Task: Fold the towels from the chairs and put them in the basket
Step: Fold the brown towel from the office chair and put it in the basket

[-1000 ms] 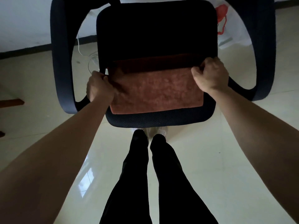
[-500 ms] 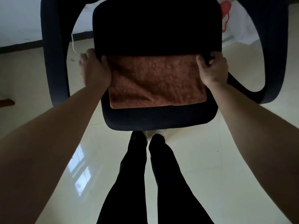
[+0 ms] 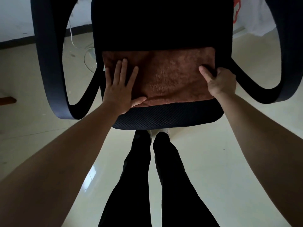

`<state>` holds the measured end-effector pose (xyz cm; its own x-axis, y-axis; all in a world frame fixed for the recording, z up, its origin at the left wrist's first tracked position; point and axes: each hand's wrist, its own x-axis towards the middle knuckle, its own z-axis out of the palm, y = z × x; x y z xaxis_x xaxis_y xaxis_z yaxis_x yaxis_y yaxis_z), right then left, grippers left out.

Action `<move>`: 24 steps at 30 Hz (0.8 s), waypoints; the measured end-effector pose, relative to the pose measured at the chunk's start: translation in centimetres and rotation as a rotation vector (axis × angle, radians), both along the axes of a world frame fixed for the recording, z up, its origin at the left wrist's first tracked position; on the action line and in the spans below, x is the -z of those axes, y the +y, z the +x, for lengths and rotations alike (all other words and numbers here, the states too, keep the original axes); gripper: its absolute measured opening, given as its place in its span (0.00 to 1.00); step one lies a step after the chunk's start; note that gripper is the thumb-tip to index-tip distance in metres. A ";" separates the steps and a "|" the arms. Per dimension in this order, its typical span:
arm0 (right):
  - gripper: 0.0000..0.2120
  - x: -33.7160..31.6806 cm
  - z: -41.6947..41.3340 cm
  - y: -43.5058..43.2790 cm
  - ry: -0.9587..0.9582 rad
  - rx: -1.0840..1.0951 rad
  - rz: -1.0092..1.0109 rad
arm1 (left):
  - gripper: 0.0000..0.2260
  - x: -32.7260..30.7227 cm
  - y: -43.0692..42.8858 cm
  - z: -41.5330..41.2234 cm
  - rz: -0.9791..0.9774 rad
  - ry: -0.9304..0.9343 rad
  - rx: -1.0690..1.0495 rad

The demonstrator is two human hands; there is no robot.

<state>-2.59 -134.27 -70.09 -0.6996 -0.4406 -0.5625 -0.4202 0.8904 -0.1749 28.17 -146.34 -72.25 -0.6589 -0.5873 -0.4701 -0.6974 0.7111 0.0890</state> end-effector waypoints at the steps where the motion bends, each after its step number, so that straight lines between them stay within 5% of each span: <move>1: 0.34 -0.2 -0.1 0.0 -0.021 0.000 -0.013 | 0.47 -0.4 0.0 -0.4 -0.003 -0.001 0.000; 8: 0.31 -0.4 0.2 0.3 -0.124 0.009 -0.084 | 0.52 -1.1 -0.3 -7.6 0.040 0.017 0.206; 17: 0.24 -2.1 -2.1 1.0 -0.059 0.025 -0.285 | 0.60 -0.2 0.6 -10.0 0.110 0.028 0.109; 24: 0.21 -5.0 -1.8 -0.8 -0.045 -0.112 -0.305 | 0.53 -1.1 1.0 -9.8 0.093 0.096 0.049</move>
<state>-4.37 -135.10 -65.14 -0.6150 -0.6660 -0.4221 -0.4980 0.7431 -0.4470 18.38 -145.37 -71.20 -0.7299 -0.5102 -0.4549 -0.6474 0.7295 0.2207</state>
